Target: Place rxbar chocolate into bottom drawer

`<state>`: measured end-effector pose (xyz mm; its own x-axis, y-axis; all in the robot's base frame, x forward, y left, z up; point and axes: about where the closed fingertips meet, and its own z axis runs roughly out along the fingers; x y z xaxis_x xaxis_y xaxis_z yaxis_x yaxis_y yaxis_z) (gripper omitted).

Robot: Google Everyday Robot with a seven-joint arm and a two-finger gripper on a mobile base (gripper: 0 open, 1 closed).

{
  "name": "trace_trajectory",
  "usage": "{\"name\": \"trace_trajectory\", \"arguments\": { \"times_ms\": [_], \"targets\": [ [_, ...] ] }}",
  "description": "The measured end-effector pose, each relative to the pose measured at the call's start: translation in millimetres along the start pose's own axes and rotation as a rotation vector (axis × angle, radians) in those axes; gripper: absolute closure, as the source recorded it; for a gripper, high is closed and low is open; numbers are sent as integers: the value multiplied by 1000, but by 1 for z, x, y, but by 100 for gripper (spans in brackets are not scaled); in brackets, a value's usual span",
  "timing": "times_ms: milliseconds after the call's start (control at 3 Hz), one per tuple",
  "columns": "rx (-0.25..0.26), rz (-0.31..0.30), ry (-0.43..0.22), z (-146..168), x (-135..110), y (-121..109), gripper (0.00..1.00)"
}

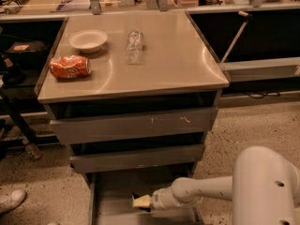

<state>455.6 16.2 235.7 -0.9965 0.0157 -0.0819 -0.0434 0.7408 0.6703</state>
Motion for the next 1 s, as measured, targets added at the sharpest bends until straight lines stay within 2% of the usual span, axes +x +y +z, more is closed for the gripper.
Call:
{"name": "trace_trajectory", "arguments": {
  "times_ms": [333,1000],
  "targets": [
    [14,-3,4,18,-9,-4,100],
    [24,31,17,55,-23,-20,100]
  ]
}}
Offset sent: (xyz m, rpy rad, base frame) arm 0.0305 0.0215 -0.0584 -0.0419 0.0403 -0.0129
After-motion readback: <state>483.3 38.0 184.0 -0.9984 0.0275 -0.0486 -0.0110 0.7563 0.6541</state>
